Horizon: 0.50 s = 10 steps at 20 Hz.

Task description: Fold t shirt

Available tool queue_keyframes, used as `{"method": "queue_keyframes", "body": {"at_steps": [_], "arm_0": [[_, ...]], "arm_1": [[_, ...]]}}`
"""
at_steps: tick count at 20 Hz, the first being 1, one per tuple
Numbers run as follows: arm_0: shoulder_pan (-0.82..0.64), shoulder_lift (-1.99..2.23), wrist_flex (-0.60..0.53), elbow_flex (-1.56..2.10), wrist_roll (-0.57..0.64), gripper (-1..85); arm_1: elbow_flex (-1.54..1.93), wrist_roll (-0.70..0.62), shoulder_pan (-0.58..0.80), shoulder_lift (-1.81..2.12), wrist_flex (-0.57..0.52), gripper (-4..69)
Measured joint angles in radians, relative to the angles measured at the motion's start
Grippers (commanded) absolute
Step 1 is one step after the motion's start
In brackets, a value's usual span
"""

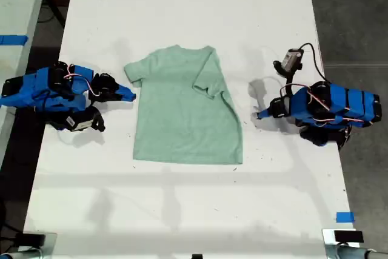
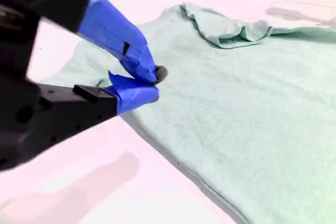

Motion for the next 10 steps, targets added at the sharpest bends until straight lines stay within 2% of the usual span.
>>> {"method": "queue_keyframes", "body": {"at_steps": [5, 8, 10], "arm_0": [[-0.049, -0.112, 0.158, -0.249, -0.009, -0.2], [-0.115, -0.453, 0.222, -0.491, 0.002, 1.1], [-0.219, -0.742, 0.302, -0.695, 0.094, 3.9]], "arm_1": [[0.000, -0.002, 0.009, 0.000, 0.000, 1.7], [0.000, -0.002, 0.009, 0.000, 0.000, 1.7], [0.000, -0.002, 0.009, 0.000, 0.000, 1.7]]}}
